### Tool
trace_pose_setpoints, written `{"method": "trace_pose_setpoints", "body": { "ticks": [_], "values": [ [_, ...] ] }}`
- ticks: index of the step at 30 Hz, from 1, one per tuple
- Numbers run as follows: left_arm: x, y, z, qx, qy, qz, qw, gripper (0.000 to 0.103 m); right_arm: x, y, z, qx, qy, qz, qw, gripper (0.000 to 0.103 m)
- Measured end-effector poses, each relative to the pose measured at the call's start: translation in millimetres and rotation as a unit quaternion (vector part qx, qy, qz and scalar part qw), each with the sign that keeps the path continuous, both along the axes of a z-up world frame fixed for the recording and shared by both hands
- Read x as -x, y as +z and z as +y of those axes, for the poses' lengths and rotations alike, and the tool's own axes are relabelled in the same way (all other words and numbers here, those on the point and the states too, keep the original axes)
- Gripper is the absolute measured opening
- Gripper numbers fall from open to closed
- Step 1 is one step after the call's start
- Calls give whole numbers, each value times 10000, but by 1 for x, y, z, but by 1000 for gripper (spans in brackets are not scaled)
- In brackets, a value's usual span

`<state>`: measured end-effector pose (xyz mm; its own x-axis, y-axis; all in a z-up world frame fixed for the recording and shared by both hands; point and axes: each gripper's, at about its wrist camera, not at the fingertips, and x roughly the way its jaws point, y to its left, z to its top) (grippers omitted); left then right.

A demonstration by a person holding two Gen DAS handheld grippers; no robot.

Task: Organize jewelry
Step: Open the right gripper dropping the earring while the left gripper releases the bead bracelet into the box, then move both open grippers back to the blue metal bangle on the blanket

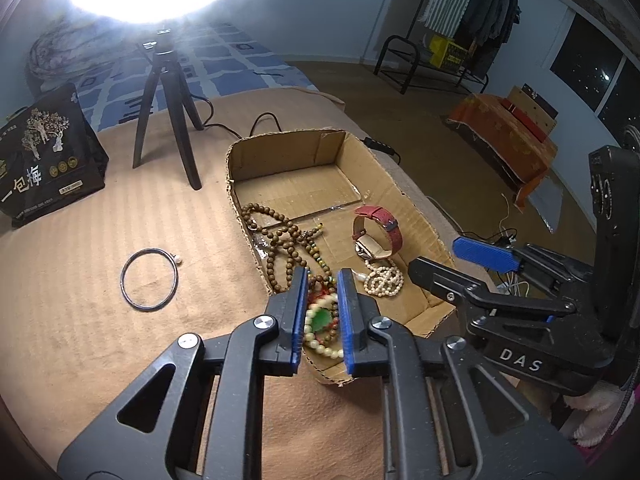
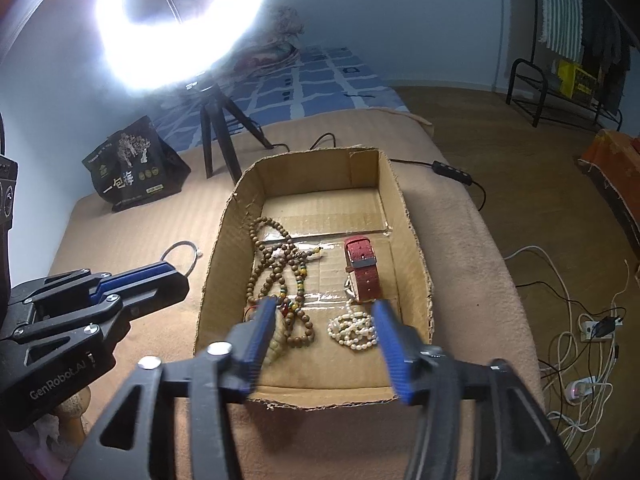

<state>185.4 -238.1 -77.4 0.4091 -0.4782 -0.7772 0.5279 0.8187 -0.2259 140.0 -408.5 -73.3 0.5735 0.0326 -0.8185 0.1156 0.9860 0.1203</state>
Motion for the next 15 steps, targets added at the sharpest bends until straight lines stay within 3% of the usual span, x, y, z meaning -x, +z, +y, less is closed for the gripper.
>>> {"method": "trace_pose_setpoints", "body": {
  "ticks": [5,11,13,14,15],
  "values": [
    [2,0,4,-41,-8,-53,10000,13,1,3,0,45,-79,-100,9999,77],
    [2,1,10,-41,29,-47,10000,14,0,6,5,82,-95,-193,9997,87],
    [1,1,14,-38,45,-59,10000,22,-1,6,9,80,-67,-204,9997,88],
    [1,2,16,-16,65,-88,9999,34,-1,6,11,89,-64,-208,9997,88],
    [2,3,19,3,88,-122,9999,40,-1,6,12,99,-70,-220,9997,89]
  ]
}}
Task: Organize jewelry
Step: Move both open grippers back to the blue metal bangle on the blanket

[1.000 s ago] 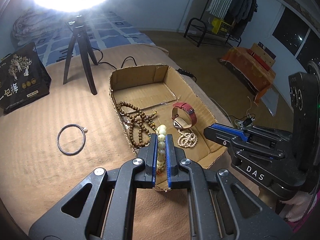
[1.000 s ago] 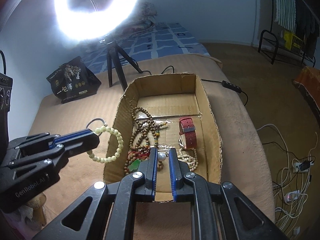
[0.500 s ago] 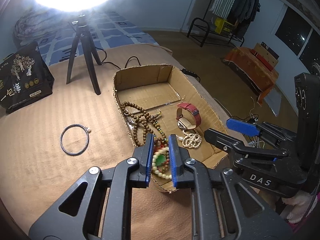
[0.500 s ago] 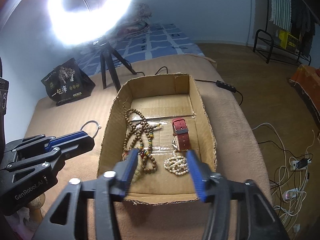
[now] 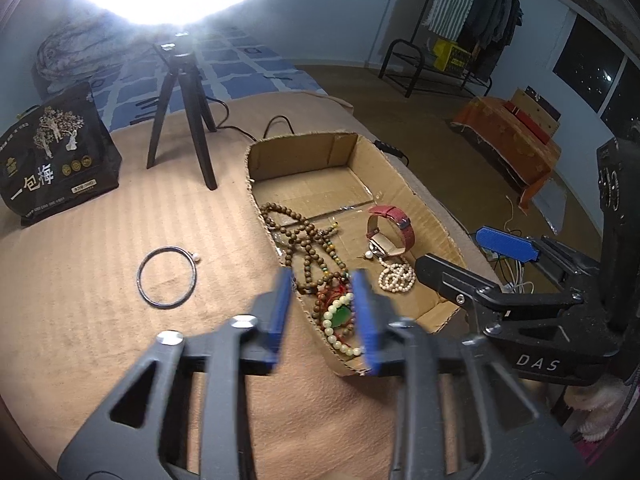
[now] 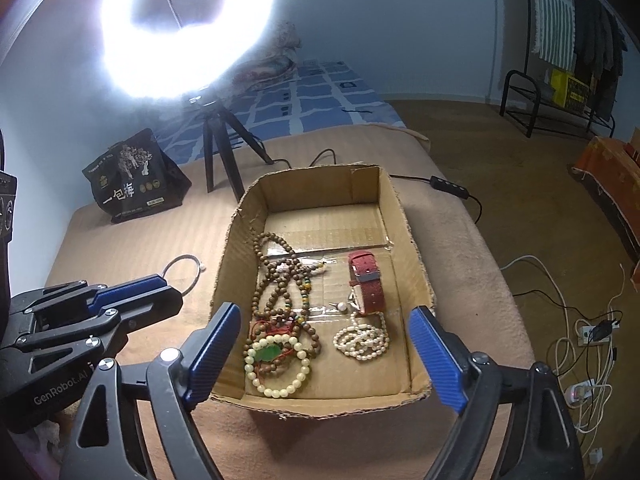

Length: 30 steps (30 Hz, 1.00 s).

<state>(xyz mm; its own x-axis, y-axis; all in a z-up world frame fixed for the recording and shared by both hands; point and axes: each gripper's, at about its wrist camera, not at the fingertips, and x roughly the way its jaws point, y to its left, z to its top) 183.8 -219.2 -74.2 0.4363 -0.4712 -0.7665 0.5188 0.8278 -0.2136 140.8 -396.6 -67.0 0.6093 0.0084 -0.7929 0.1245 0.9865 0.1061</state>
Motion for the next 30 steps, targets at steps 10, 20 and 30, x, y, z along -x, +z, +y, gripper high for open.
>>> {"method": "trace_pose_setpoints", "body": {
  "ticks": [10,20,30],
  "values": [
    [-11,-3,43,-57,315,-46,9995,40,3,9,15,-60,-118,-544,9984,103],
    [-35,-27,105,-257,778,121,9966,40,-2,19,50,38,236,-694,9973,103],
    [-55,-58,125,-203,802,518,9952,67,-13,18,83,12,831,-464,9955,103]
  ]
}}
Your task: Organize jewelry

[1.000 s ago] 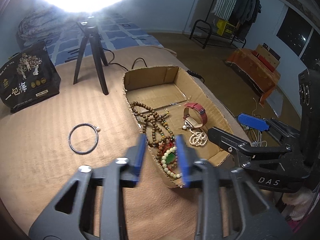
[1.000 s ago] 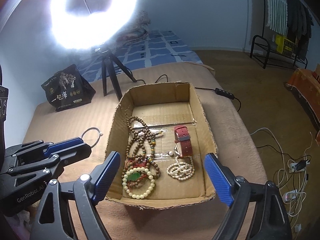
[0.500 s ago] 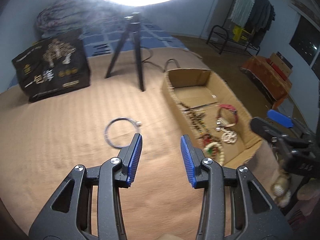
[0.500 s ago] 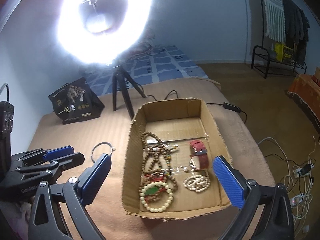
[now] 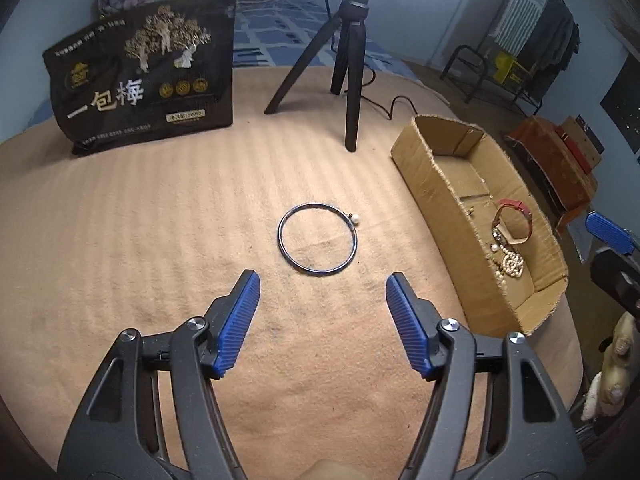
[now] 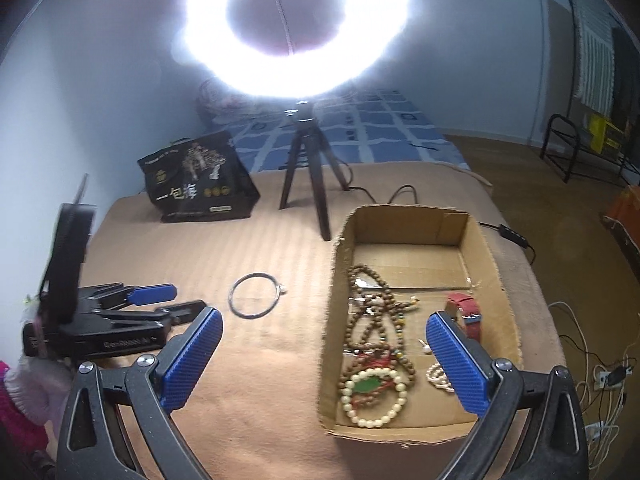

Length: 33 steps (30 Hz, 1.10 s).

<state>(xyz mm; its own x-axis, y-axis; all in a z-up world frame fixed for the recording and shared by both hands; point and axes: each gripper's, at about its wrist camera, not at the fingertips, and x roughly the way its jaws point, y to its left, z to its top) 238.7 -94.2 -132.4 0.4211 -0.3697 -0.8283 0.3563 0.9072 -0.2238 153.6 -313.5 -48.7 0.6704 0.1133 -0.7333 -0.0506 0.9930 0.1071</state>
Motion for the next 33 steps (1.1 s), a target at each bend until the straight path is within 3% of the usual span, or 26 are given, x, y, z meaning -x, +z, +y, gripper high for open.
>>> {"method": "trace_pose_setpoints", "body": {
  "ticks": [14,26,29,33],
  "values": [
    [-28,-48,-42,-490,-79,31,9988,68,-1,2,-1,-10,149,50,9999,103],
    [-40,-59,-63,-1056,-65,-275,9940,68,-2,3,-5,-127,197,60,9997,102],
    [-42,-62,-64,-1224,26,-319,9920,76,-1,4,-5,-160,207,59,9996,102],
    [-46,-66,-62,-1196,49,-259,9925,77,0,6,-5,-178,204,30,9996,102]
  ]
}}
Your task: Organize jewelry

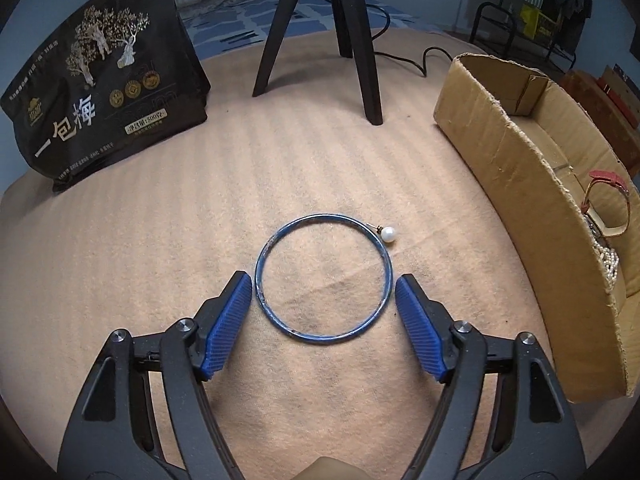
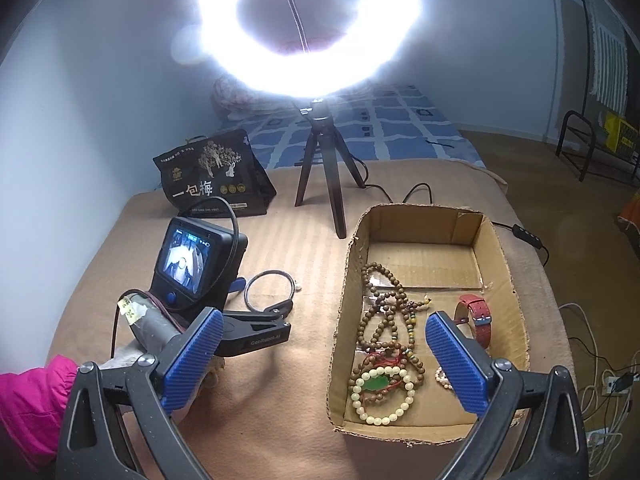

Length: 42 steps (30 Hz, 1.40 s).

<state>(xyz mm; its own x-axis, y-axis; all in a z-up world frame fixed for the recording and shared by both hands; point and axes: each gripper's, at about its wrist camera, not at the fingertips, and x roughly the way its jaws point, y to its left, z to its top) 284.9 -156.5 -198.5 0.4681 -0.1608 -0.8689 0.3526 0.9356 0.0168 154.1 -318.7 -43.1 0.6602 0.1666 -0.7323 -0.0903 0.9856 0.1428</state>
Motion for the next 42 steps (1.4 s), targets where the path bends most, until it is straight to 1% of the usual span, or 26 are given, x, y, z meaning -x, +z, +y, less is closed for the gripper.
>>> {"method": "trace_pose_setpoints", "body": {
  "ticks": [3,7,10,12,15,19,21,23,25,27,30,34,36,42],
  "values": [
    [-3,-2,1,33,-1,14,10000,77,0,0,0,-40,18,28,10000,102],
    [-9,-3,9,250,52,69,9997,77,-1,-1,4,-81,110,107,9998,100],
    [-8,-4,14,308,53,44,9995,75,-3,-4,9,-207,247,251,9992,90],
    [-7,-4,15,317,38,31,9995,74,-5,-9,14,-257,281,359,9986,77],
    [-7,-4,21,368,56,18,9993,74,-11,-19,25,-417,381,612,9965,65],
    [-4,-2,32,415,67,7,9991,74,-18,-32,46,-399,488,731,9953,55],
    [-4,-2,39,410,55,2,9991,74,-24,-40,60,-390,546,775,9947,45],
    [-4,-2,48,389,29,-9,9992,74,-30,-48,71,-304,526,783,9951,43],
    [-4,-2,56,366,-5,-18,9993,74,-38,-56,79,-330,456,836,9949,41],
    [-4,-1,67,380,0,-11,9993,74,-46,-66,86,-306,348,866,9952,36],
    [-2,-1,80,426,-27,10,9991,74,-60,-81,94,-101,129,904,9958,31],
    [-2,-2,93,404,-126,-4,9991,74,-77,-96,96,177,-223,902,9955,30],
    [-2,-3,100,440,-146,7,9989,74,-84,-104,94,163,-397,950,9946,28],
    [-2,-4,109,604,-194,30,9980,74,-101,-119,92,222,-712,916,9930,27]
  ]
}}
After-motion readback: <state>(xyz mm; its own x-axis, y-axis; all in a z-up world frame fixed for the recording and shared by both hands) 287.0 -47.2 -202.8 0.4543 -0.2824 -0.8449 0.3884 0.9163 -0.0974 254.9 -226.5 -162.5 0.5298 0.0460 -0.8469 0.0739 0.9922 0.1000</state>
